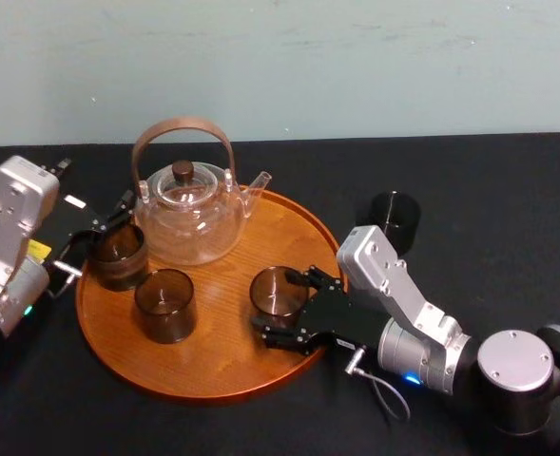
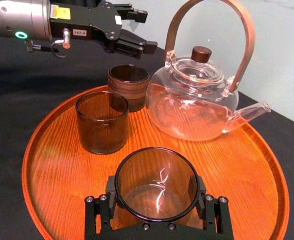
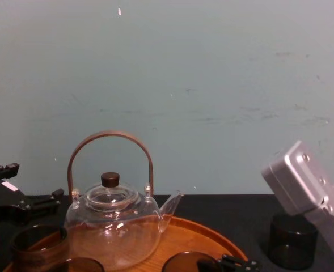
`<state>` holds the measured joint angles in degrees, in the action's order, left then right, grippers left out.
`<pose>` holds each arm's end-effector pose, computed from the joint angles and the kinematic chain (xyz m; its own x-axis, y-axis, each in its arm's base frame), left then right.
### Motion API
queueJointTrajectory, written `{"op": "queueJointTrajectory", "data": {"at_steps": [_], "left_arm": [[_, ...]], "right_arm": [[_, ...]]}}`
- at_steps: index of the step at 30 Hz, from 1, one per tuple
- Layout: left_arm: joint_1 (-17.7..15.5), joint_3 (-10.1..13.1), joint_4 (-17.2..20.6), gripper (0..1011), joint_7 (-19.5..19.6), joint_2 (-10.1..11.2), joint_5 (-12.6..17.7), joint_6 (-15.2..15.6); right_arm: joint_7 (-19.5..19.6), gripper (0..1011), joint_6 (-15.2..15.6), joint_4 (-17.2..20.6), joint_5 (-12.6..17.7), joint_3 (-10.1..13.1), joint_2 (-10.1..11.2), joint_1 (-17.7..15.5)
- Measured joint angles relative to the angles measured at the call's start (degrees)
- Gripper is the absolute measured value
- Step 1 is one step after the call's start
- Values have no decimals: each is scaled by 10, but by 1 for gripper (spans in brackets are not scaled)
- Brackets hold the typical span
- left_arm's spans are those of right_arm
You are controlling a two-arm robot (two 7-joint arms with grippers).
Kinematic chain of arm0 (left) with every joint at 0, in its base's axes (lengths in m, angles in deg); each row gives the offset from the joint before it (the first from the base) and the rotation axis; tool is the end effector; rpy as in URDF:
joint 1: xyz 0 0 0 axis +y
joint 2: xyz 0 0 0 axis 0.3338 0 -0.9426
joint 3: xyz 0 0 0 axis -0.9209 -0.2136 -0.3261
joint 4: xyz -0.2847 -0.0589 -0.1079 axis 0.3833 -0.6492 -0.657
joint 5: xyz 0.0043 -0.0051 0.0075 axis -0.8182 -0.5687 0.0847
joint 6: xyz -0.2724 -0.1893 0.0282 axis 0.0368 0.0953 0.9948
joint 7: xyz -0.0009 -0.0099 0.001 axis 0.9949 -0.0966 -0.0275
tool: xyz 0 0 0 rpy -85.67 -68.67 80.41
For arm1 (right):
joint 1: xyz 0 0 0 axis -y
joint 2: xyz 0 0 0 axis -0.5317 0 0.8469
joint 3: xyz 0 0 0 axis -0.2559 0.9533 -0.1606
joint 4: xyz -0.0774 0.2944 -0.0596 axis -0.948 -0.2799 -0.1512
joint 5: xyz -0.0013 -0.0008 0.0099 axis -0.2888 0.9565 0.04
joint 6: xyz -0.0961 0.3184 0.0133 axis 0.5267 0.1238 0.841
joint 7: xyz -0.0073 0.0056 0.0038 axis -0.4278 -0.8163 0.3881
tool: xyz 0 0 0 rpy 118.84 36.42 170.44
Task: Pick up the glass from the table and place it on the tray.
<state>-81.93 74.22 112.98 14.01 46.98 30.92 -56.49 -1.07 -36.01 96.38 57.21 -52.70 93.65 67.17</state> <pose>0.3841 0.0876 -0.3231 0.2923 0.8803 0.3737 -0.9552 0.2873 0.0703 0.3609 0.0389 -0.3392 0.8086 -0.5727 0.1352 0.5853 0.7593 -0.2844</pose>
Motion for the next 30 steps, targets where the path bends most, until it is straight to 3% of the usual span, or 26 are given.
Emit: {"op": "queueJointTrajectory", "data": {"at_steps": [9,13,22,30], "left_arm": [[0,0,0,1001,0,0,0,0],[0,0,0,1001,0,0,0,0],[0,0,0,1001,0,0,0,0],[0,0,0,1001,0,0,0,0]], "right_arm": [[0,912,-1,-1,-1,0,0,0],[0,1000,-1,-1,0,0,-1,0],[0,1002,-2,0,2,2,0,0],[-13,1002,-23,59,40,33,29,-23]]}}
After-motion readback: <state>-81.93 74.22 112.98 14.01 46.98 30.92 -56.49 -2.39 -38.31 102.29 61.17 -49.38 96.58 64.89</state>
